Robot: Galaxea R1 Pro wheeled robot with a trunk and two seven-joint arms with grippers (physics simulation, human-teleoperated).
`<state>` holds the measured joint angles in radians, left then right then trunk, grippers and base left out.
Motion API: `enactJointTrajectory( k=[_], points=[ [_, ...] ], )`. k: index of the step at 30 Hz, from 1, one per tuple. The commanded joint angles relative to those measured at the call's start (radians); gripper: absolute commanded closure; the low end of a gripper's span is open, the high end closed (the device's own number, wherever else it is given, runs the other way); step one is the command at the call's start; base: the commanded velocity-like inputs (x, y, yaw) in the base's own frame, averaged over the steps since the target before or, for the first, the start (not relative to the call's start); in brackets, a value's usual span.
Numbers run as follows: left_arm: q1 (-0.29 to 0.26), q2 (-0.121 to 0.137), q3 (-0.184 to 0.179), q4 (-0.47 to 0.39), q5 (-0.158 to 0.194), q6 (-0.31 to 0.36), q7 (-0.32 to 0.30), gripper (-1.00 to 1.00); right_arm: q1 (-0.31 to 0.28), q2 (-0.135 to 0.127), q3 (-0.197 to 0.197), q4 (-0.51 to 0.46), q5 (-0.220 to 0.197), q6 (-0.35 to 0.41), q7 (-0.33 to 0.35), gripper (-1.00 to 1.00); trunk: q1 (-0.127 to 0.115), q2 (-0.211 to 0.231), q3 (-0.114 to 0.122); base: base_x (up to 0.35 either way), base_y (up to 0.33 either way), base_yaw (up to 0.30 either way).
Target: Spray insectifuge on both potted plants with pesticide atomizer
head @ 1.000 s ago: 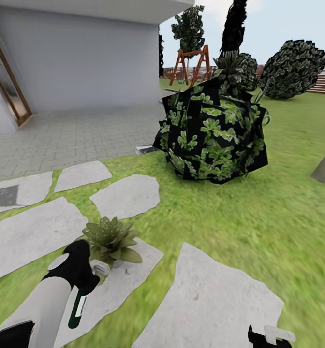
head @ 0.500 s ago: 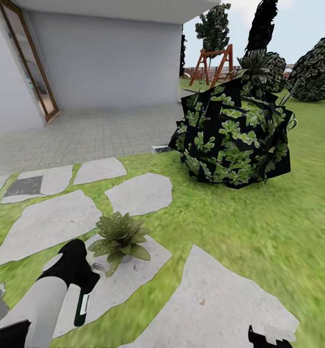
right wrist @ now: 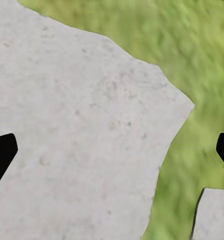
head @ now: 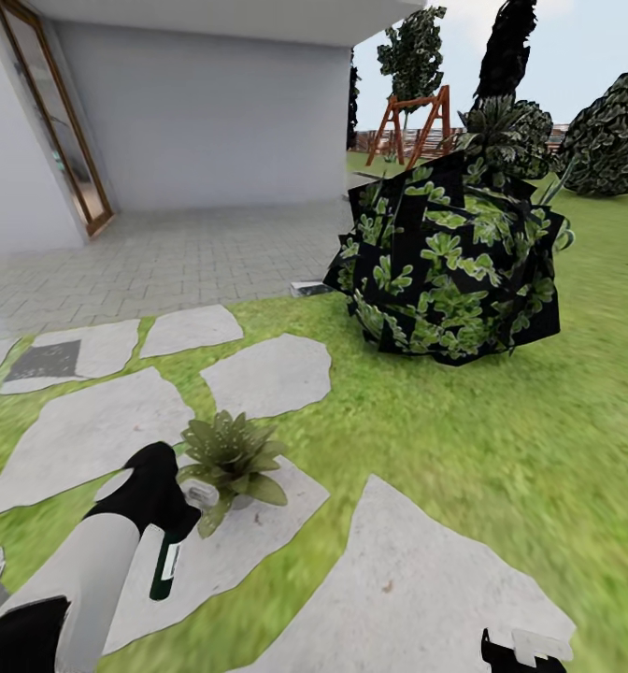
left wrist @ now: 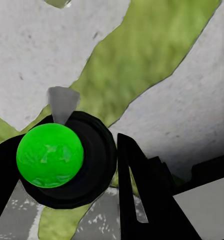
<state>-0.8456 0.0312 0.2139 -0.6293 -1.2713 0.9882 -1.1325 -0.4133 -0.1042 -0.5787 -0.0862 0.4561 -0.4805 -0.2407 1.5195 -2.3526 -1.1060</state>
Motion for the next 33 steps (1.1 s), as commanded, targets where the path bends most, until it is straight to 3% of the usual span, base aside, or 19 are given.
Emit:
enactJointTrajectory(
  k=[1,12,14,16,17,18,20,21,22,33],
  points=[
    [-0.002,-0.001,0.004,-0.001,-0.006,0.007,-0.010,1.00,-0.001,0.000,-0.006,0.002,0.011,-0.003,-0.005,-1.00,0.000,0.000,-0.001,0.099,-0.246,0.000],
    [-0.039,-0.006,0.002,-0.002,-0.003,0.009,-0.016,1.00,-0.001,0.002,-0.006,0.002,0.011,-0.003,-0.006,-1.00,0.000,0.000,-0.001,0.141,-0.248,0.206],
    [-0.066,-0.003,-0.009,0.005,-0.007,0.002,-0.086,1.00,-0.001,0.002,-0.005,0.002,0.011,-0.003,-0.006,-1.00,0.000,0.000,-0.001,0.203,-0.223,0.146],
    [-0.076,0.000,-0.056,0.008,-0.015,0.001,-0.147,1.00,-0.001,0.002,-0.005,0.002,0.010,-0.003,-0.006,-1.00,0.000,0.000,-0.001,0.217,-0.213,0.031],
    [-0.084,0.004,-0.114,0.007,-0.028,0.002,-0.204,1.00,-0.001,0.001,-0.005,0.002,0.010,-0.003,-0.006,-1.00,0.000,0.000,-0.001,0.219,-0.211,0.010],
    [-0.091,0.007,-0.148,0.005,-0.036,0.002,-0.250,1.00,-0.001,0.001,-0.005,0.002,0.010,-0.003,-0.006,-1.00,0.000,0.000,-0.001,0.220,-0.211,0.005],
    [-0.098,0.010,-0.176,0.002,-0.054,0.001,-0.320,1.00,-0.001,0.001,-0.005,0.002,0.010,-0.003,-0.005,-1.00,0.000,0.000,-0.001,0.220,-0.210,0.002],
    [-0.099,0.010,-0.183,0.002,-0.071,0.000,-0.347,1.00,-0.001,0.001,-0.006,0.002,0.010,-0.003,-0.005,-1.00,0.000,0.000,-0.001,0.214,-0.210,0.001],
    [-0.101,0.008,-0.190,0.008,-0.124,0.000,-0.375,1.00,-0.001,0.001,-0.005,0.002,0.011,-0.003,-0.006,-1.00,0.000,0.000,-0.001,0.090,-0.102,0.163],
    [-0.099,0.007,-0.189,0.015,-0.137,0.001,-0.381,1.00,-0.001,0.002,-0.005,0.002,0.010,-0.003,-0.006,-1.00,0.000,0.000,-0.001,0.009,-0.010,0.267]
  ],
)
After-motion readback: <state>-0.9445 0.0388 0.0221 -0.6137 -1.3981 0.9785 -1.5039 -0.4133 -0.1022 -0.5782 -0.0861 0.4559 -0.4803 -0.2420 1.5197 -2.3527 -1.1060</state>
